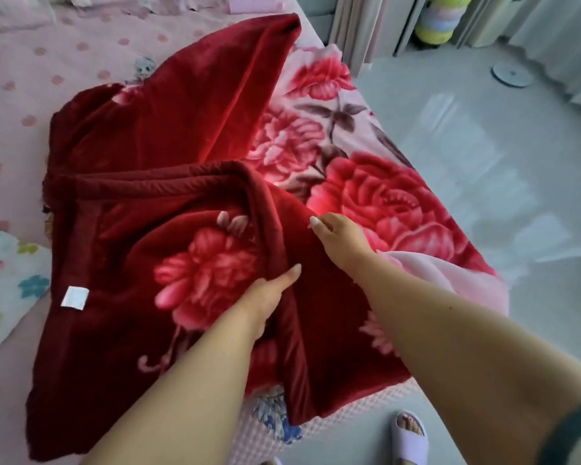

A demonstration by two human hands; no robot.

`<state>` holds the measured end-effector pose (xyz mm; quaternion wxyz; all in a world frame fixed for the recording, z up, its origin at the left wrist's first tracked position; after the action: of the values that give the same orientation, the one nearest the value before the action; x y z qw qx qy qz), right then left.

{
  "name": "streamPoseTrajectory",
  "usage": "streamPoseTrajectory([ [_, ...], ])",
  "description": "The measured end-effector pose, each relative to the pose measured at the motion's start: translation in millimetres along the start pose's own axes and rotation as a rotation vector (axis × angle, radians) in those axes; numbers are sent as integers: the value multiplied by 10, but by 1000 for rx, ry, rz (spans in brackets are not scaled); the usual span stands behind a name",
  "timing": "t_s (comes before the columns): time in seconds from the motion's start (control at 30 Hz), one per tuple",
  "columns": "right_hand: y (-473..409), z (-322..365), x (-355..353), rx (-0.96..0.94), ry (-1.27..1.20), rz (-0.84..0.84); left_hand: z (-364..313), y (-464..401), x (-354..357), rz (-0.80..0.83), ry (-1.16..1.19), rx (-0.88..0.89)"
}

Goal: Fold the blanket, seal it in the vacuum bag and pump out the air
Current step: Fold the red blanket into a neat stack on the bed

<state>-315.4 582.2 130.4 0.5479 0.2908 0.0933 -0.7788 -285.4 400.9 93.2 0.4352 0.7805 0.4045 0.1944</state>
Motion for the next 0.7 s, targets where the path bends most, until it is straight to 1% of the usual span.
streamPoseTrajectory([
  [0.07,38,-199,-322,28,-18,7,-51,10,236,-72,-66,-12],
  [0.2,88,-447,-856,28,-60,83,-363,67,553,-29,69,-7],
  [0.27,120,-511,-1038,27,-161,153,-615,111,655,-40,131,77],
  [0.33,116,-488,-1142,4,-224,254,-846,134,704,-92,203,159],
  [0.4,70,-405,-1202,-7,-312,319,-1020,167,780,-95,293,187],
  [0.47,-26,-304,-1238,17,-401,335,-1162,186,847,-82,391,215],
  [0.53,-166,-210,-1292,30,-390,328,-1290,178,899,-111,475,242],
  [0.6,-332,-118,-1357,47,-369,341,-1442,152,973,-97,538,243],
  [0.7,-597,9,-1416,152,-515,424,-1661,86,1048,-138,560,238],
])
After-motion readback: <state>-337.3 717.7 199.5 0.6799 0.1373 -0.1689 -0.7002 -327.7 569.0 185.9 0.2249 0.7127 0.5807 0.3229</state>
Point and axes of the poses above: each hand's wrist, its own y-axis away from the middle knuckle, its own x-axis out of the palm, z = x × y, the point moved 5 cm from there along -y, towards the middle knuckle, and after that the axes turned 14 degrees about -y, right-handed, at the moved point
